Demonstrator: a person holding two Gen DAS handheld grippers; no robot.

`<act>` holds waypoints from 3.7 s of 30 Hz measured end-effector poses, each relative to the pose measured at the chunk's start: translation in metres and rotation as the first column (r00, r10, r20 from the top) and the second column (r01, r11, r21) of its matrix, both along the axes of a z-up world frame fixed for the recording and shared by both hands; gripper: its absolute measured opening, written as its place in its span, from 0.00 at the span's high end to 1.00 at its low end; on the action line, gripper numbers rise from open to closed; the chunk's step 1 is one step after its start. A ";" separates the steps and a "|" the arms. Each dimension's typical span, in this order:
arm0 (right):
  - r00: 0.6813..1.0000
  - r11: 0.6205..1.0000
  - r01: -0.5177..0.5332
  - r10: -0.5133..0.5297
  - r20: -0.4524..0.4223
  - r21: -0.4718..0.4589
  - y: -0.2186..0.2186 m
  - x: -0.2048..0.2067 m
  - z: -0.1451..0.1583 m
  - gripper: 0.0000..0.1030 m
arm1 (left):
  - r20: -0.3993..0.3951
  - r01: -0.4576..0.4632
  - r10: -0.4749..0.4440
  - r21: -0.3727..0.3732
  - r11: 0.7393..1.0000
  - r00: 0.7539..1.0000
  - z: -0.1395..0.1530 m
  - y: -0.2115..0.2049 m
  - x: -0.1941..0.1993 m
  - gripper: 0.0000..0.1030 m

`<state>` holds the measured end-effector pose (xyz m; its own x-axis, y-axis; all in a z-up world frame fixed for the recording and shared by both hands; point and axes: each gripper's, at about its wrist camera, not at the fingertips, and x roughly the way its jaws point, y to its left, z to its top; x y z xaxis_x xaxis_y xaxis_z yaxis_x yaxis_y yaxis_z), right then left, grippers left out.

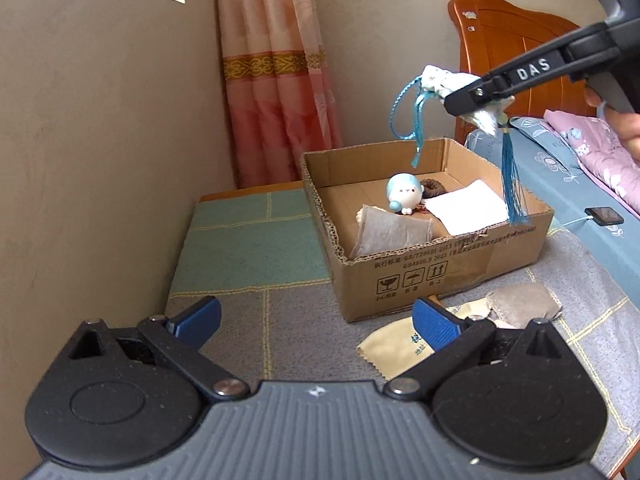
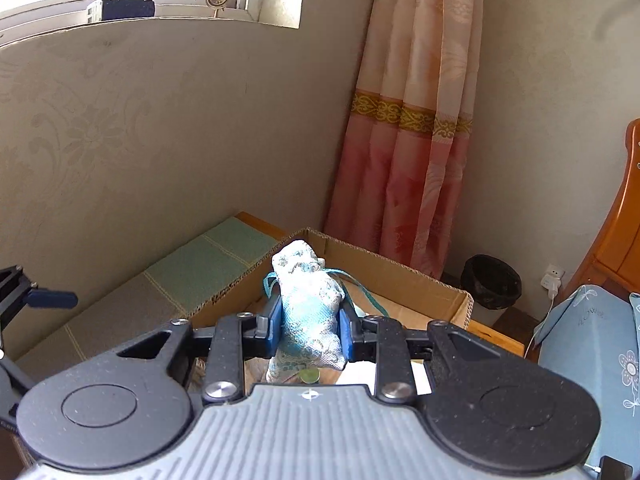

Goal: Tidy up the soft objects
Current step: 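Carry the grey sachet and floral pouch into the box and release both, then move the right tool to the second grey sachet while the left tool approaches the pink strip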

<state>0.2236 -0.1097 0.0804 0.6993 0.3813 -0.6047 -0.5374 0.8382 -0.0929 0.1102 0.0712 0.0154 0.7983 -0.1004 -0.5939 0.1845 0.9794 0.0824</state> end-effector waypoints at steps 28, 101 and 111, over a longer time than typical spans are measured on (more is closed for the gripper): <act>0.982 0.985 0.173 -0.172 -0.072 0.004 0.040 0.083 -0.009 0.00 | -0.063 -0.068 0.066 -0.040 0.997 0.996 -0.019 0.033 -0.002 0.01; 0.938 0.975 0.201 -0.219 -0.268 -0.093 -0.035 -0.095 -0.157 0.00 | -0.192 0.106 -0.083 0.110 0.988 0.978 -0.039 -0.058 -0.014 0.01; 0.936 0.941 0.285 -0.314 -0.160 -0.181 -0.062 -0.104 -0.155 0.00 | -0.197 0.129 -0.113 0.070 0.989 0.974 -0.036 -0.069 -0.013 0.01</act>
<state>0.1196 -0.1716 -0.0749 0.6379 0.0649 -0.7674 -0.2838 0.9461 -0.1559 0.0976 0.0019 -0.0210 0.6531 -0.1341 -0.7453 0.3213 0.9403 0.1123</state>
